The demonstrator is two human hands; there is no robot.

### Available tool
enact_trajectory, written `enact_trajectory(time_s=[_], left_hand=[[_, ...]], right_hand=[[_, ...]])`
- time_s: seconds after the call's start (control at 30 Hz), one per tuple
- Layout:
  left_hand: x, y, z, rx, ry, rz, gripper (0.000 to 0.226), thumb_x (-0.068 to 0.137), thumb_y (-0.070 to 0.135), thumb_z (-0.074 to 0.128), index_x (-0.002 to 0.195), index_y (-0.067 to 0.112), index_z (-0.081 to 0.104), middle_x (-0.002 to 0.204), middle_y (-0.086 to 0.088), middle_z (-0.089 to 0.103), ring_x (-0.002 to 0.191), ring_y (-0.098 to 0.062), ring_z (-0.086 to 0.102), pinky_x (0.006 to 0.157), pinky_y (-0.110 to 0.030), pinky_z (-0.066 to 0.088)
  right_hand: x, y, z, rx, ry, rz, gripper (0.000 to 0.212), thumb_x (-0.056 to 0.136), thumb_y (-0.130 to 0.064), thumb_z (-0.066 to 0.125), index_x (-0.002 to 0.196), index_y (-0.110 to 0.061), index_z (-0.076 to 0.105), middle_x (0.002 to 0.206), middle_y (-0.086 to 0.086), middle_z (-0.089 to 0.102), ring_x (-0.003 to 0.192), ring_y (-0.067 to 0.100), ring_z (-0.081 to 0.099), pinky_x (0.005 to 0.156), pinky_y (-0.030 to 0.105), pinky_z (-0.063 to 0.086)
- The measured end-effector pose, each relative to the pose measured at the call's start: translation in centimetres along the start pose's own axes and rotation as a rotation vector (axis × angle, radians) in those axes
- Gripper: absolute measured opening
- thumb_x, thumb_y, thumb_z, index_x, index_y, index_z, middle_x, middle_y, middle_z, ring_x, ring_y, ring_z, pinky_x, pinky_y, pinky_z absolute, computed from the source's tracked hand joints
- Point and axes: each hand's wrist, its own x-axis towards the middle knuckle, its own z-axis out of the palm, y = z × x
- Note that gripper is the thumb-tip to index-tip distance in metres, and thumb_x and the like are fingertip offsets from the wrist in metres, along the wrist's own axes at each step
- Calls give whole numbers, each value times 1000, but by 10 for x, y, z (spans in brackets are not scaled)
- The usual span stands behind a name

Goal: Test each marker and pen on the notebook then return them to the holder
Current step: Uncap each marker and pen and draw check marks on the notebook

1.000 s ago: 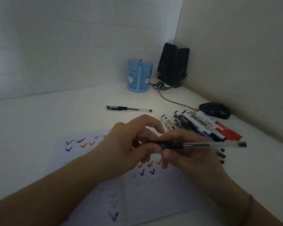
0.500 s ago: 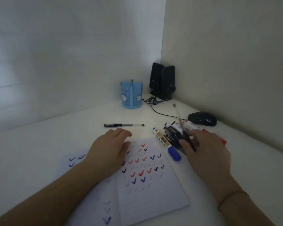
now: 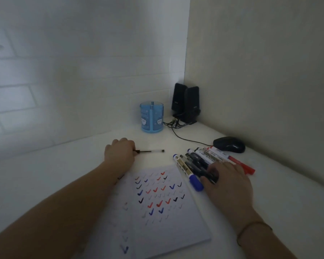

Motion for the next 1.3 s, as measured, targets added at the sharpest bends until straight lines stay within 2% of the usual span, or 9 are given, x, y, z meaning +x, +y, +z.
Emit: enact_trajectory(time_s=[0.1,0.2,0.33,0.43,0.53,0.97,1.13,1.23,1.3], left_hand=[[-6,4,-16,-130,51,-23,12,96,28,48,97,19,56,96,-5,61,84,-22,54,72,-33,41],[-38,28,-45,-511,14,48,9,99,25,42,99,20,49,85,-6,62,68,-18,56,59,-32,47],[-113,59,-60,-561,17,448,12,99,34,39,94,27,48,79,11,54,67,-5,48,60,-22,38],[-133,56,-53,-482,-23,742,21,99,41,33,93,27,48,80,11,50,70,-7,44,61,-25,37],[-134,49,-56,-462,-51,865,17,98,39,36,94,27,48,72,8,52,60,-11,45,54,-23,32],[-134,43,-66,-599,-133,885,8,95,31,52,93,27,59,54,10,36,45,-4,35,52,-12,28],[-129,35,-59,-561,-98,829,31,84,58,57,103,35,65,45,11,41,41,1,39,49,-13,31],[-126,28,-59,-556,-74,684,45,76,70,53,107,38,55,48,8,40,46,-5,41,51,-20,32],[-122,24,-60,-714,-128,588,26,85,50,41,106,36,49,59,4,47,54,-12,45,55,-30,38]], right_hand=[[1,1,1,11,-11,-21,29,80,-59,57,100,-39,55,102,-14,55,102,11,45,89,28,40],[2,-2,1,41,98,-79,32,80,-64,50,92,-36,60,92,-13,55,95,12,48,85,29,39],[-7,-16,-4,483,73,-331,50,75,-78,39,84,-35,62,77,-16,57,75,4,51,68,19,41],[-20,-26,-5,805,-80,-505,40,79,-60,59,63,-24,51,59,-6,47,55,3,43,54,11,33],[-28,-31,-1,781,-80,-573,40,84,-42,59,54,-29,37,50,-2,35,45,5,33,48,8,24],[-39,-34,-1,867,-233,-619,46,90,-35,48,57,-3,43,52,7,37,46,21,38,47,25,28],[-40,-36,-3,919,-184,-610,58,90,-51,48,56,-4,47,49,9,46,44,23,43,45,36,36],[-36,-35,-6,1170,-139,-481,28,84,-33,58,66,-13,55,51,6,55,43,22,51,43,28,42],[-30,-32,-11,1400,-195,-368,16,84,-23,52,87,-11,62,62,13,63,51,29,60,45,27,45]])
